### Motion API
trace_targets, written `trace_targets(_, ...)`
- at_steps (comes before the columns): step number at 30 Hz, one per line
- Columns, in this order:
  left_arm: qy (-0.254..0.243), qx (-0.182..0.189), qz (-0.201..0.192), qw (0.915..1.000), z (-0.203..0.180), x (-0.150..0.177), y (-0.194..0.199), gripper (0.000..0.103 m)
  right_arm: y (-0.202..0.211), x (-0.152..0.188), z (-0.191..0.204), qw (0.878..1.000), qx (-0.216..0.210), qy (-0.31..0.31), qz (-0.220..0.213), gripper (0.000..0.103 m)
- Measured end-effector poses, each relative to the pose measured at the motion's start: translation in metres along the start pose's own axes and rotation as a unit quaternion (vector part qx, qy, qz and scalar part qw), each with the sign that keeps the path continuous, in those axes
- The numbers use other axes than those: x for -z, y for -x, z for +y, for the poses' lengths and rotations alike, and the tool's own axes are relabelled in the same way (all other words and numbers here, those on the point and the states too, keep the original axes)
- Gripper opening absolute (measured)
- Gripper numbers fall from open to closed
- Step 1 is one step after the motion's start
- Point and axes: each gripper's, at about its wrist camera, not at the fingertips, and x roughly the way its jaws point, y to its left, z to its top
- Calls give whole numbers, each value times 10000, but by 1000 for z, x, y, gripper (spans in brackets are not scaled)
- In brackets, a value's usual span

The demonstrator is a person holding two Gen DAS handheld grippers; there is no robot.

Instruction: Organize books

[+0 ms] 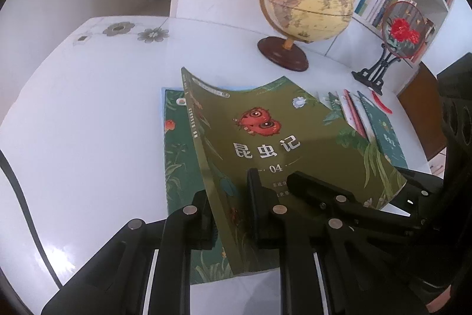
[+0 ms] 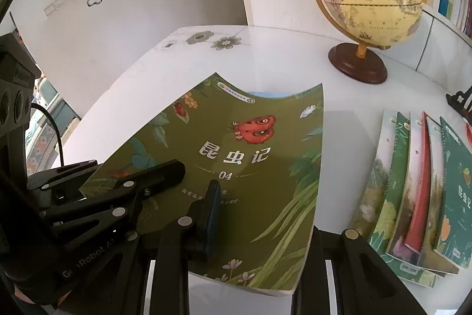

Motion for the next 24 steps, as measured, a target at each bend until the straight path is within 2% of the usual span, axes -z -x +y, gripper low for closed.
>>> trace_targets(5,158,-65,227,9996,9,9,-12,20,-17,3,-3,9993,-82,-242,281,27)
trace_targets(7,234,-197,321,9990,13,13,-17,24,-21,9,-4,9987,-83,-359,358,27)
trace_targets(11,464,-451,409,9971,26,20,-18,21,-30,13,-9,9975,41,-471,518,29)
trace_targets(13,578,-444,384,9966,33,22,-15,21,-34,14,-14,9966,70,-550,608,29)
trace_targets(15,647,-444,393,9961,35,21,-14,21,-36,16,-18,9956,-72,-638,680,30)
trace_targets(22,505,-472,356,9970,19,19,-7,21,-37,20,-9,9965,-104,-520,654,30)
trace_targets(24,460,-464,353,9972,14,20,-5,21,-36,21,-13,9955,-179,-626,689,36)
